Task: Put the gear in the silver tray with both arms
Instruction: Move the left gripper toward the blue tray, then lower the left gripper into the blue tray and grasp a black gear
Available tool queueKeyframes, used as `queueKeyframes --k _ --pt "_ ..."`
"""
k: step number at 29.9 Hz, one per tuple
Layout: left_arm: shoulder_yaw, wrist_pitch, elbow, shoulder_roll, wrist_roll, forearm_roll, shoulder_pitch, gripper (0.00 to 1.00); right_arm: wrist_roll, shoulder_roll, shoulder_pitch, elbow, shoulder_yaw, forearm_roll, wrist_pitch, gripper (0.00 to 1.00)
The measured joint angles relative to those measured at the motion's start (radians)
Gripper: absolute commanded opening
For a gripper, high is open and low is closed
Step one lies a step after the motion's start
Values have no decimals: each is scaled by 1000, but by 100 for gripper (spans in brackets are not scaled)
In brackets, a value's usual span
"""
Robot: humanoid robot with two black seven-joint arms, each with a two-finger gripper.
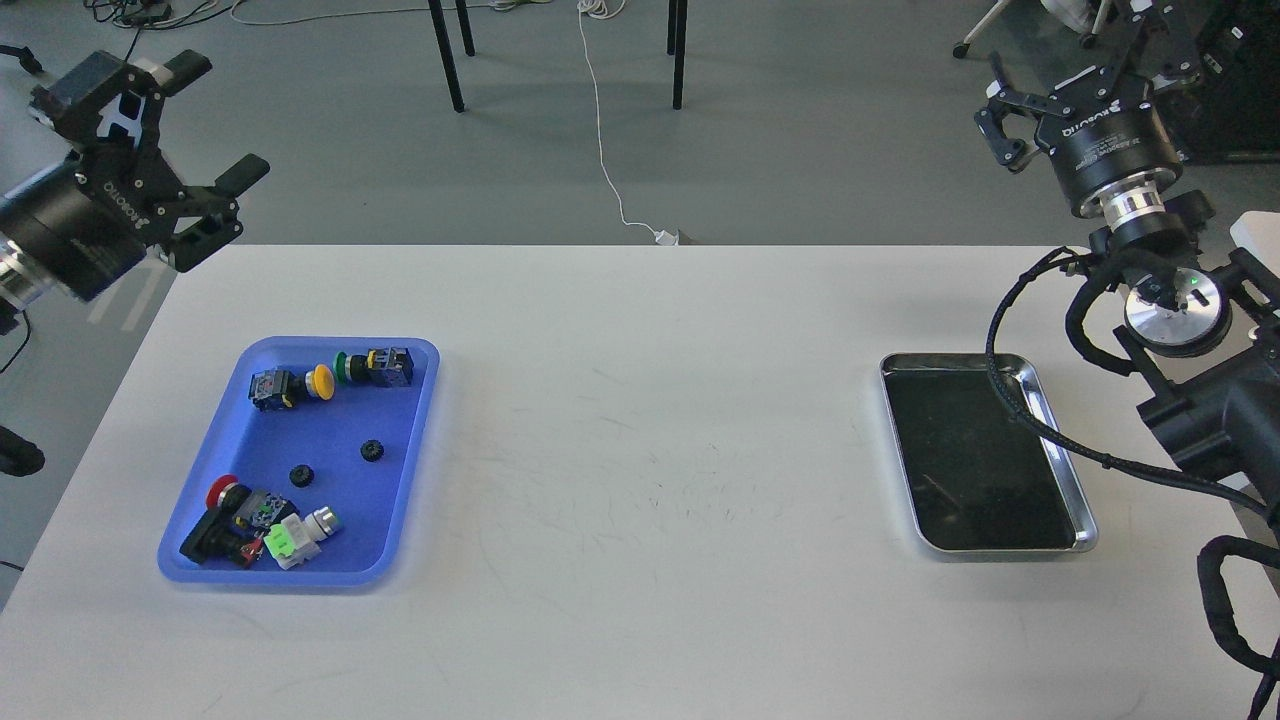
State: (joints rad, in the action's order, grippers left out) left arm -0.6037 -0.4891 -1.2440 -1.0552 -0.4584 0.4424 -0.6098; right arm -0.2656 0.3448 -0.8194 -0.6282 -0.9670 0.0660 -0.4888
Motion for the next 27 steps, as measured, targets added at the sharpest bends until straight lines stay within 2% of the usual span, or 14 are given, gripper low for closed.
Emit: queueKeyframes --k 3,8,16,22,24,27 --pt "3 0 -33 -47 -24 185 15 97 -3 -2 7 1 2 0 0 99" --pt "4 10 -56 -84 -30 535 19 96 -7 -2 8 2 1 -1 0 99" --pt "87 179 -58 -75 -31 1033 28 90 -7 6 10 5 -4 0 0 99" --pt "188 341 -7 -3 -31 1392 30 86 -8 7 12 5 -7 0 0 99" --pt "221 372 24 26 -31 1465 30 81 -8 7 12 4 -7 0 0 99" --pt "252 394 62 69 -31 1502 30 68 -8 7 16 4 -7 0 0 99"
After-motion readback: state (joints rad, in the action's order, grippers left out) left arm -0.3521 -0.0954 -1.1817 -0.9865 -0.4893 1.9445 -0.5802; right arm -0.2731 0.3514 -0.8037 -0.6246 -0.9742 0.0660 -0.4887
